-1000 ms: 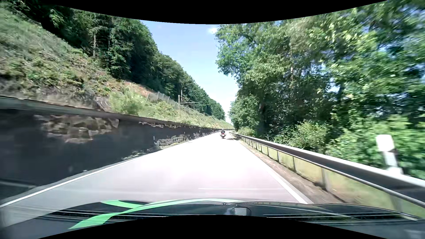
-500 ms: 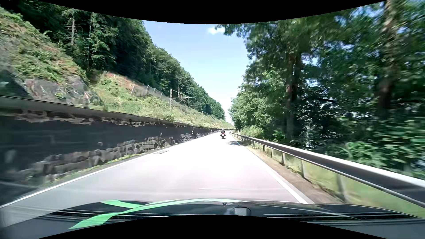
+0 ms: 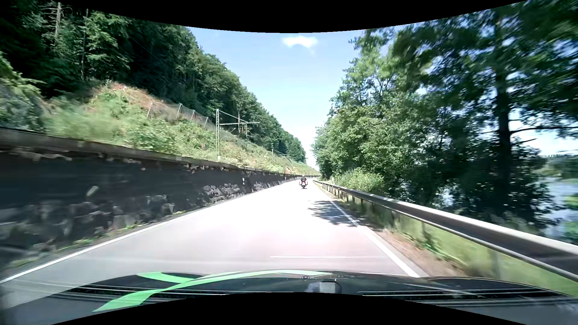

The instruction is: Follow the waypoints while adhering to traffic rules and regulations

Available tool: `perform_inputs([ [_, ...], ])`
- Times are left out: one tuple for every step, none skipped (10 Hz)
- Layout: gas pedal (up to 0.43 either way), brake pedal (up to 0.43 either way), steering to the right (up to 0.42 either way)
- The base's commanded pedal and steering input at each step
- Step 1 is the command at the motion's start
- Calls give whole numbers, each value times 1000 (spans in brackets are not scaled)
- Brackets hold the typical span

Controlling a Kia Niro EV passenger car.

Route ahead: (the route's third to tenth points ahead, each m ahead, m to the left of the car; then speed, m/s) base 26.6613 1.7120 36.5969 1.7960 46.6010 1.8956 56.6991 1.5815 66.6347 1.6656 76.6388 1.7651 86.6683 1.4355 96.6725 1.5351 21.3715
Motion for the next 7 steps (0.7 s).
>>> perform_inputs([
  [189, 0, -3],
  [189, 0, -3],
  [197, 0, -3],
  [197, 0, -3],
  [197, 0, -3],
  [197, 0, -3],
  [177, 0, -3],
])
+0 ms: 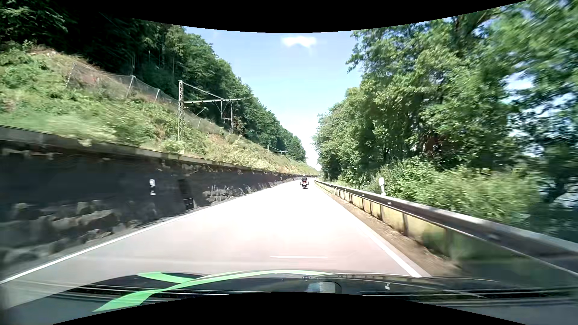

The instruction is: Follow the waypoints while adhering to traffic rules and regulations

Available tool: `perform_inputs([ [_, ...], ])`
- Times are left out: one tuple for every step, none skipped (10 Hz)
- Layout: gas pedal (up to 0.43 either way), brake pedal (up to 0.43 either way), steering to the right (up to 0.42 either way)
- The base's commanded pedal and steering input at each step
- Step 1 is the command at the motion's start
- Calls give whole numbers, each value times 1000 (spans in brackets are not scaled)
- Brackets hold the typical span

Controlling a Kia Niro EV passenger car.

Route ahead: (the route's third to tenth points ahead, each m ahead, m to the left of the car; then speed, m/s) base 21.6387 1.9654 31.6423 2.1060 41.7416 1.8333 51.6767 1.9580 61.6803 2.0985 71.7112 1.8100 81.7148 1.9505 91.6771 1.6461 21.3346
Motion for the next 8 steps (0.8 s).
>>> perform_inputs([
  [177, 0, -3],
  [177, 0, -3],
  [177, 0, -3],
  [169, 0, -3],
  [157, 0, -3],
  [157, 0, -3],
  [157, 0, -3],
  [169, 0, -3],
])
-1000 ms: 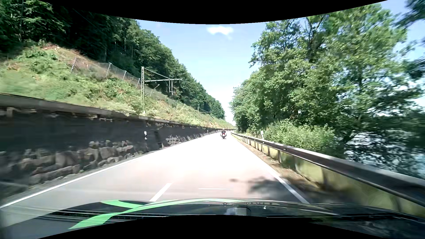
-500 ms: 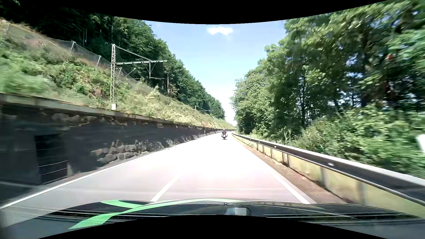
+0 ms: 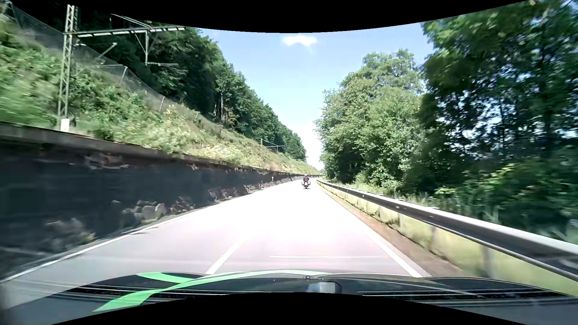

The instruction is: Follow the waypoints while adhering to traffic rules and regulations

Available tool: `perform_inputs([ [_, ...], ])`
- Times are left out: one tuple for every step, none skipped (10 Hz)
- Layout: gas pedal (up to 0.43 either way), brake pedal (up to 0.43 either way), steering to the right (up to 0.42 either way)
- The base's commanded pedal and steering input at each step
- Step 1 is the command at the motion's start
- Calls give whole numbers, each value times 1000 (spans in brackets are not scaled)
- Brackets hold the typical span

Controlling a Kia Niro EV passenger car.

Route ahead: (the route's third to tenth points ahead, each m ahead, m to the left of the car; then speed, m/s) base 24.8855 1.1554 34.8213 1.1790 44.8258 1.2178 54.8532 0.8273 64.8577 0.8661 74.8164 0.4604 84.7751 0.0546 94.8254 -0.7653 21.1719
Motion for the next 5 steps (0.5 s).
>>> perform_inputs([
  [169, 0, -3],
  [169, 0, -3],
  [169, 0, -3],
  [169, 0, -3],
  [169, 0, -3],
])
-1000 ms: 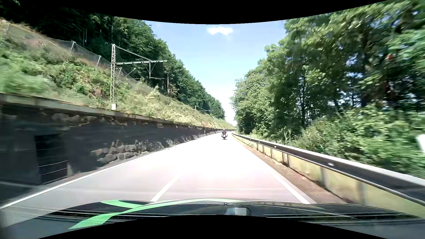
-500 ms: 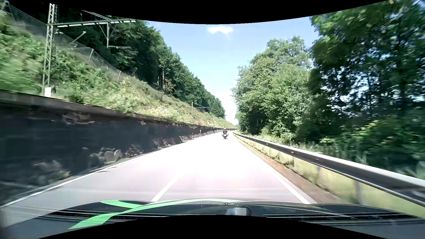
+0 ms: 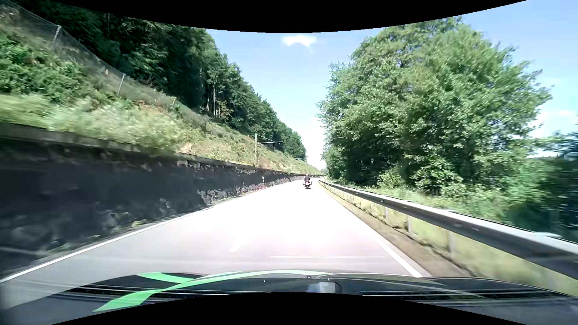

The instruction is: Follow the waypoints while adhering to traffic rules and regulations

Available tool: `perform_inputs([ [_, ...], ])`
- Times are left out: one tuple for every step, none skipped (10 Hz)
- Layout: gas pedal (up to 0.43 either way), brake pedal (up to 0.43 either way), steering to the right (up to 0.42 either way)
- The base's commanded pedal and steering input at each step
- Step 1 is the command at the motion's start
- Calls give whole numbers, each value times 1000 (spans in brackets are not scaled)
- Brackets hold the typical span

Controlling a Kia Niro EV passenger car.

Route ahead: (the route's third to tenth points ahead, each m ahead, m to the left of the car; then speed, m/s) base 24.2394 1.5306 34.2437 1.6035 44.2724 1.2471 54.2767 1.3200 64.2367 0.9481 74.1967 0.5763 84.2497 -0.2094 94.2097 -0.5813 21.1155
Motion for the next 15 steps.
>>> perform_inputs([
  [169, 0, -3],
  [169, 0, -3],
  [169, 0, -3],
  [169, 0, -3],
  [169, 0, -3],
  [169, 0, -3],
  [157, 0, -3],
  [157, 0, -2],
  [150, 0, -2],
  [157, 0, -1],
  [169, 0, 0],
  [189, 0, 3],
  [197, 0, 4],
  [197, 0, 4],
  [197, 0, 4],
])
